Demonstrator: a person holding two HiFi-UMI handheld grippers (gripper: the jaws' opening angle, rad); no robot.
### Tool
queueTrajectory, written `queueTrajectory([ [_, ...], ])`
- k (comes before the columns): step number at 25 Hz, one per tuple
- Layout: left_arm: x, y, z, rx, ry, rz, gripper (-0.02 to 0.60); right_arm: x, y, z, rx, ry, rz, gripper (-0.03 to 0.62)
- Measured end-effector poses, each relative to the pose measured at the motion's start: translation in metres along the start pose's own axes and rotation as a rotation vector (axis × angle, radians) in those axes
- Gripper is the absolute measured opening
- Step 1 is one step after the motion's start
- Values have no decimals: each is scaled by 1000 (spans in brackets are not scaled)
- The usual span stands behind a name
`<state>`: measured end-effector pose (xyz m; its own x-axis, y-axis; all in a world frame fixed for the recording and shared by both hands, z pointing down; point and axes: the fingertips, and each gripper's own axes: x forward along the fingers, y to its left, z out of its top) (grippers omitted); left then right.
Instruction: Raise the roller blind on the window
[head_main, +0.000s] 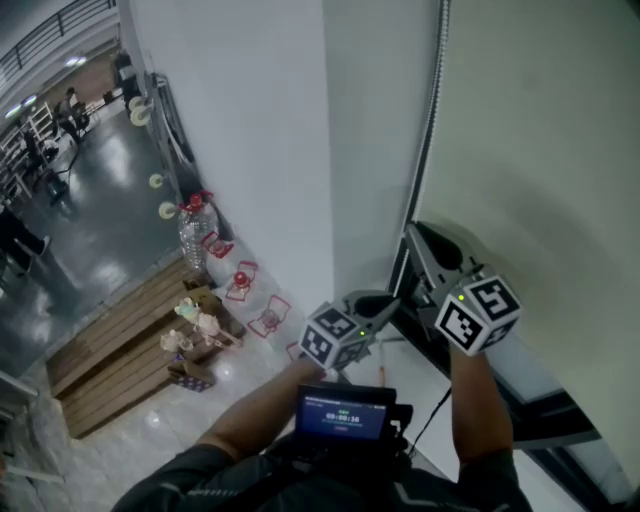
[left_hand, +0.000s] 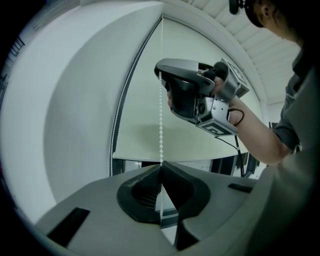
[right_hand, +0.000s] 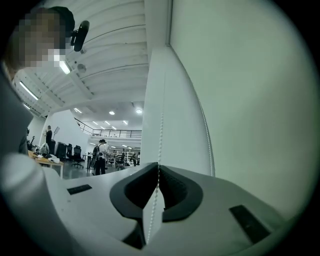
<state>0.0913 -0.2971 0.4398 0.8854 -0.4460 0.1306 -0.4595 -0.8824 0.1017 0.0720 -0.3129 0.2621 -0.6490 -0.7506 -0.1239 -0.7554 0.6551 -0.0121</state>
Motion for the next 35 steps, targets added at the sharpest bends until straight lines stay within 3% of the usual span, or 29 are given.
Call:
queueTrajectory([
  [8,-2,4,-3,-1,4,14,0,3,2,-4,-6,-26,20,2],
  [17,-2,-2,-7,-12,14,6,-2,-2,4,-6,-33,-11,-14,2],
  [35,4,9,-115,-51,214,29,-3,-15,-1,-117,52,171,-65,0],
])
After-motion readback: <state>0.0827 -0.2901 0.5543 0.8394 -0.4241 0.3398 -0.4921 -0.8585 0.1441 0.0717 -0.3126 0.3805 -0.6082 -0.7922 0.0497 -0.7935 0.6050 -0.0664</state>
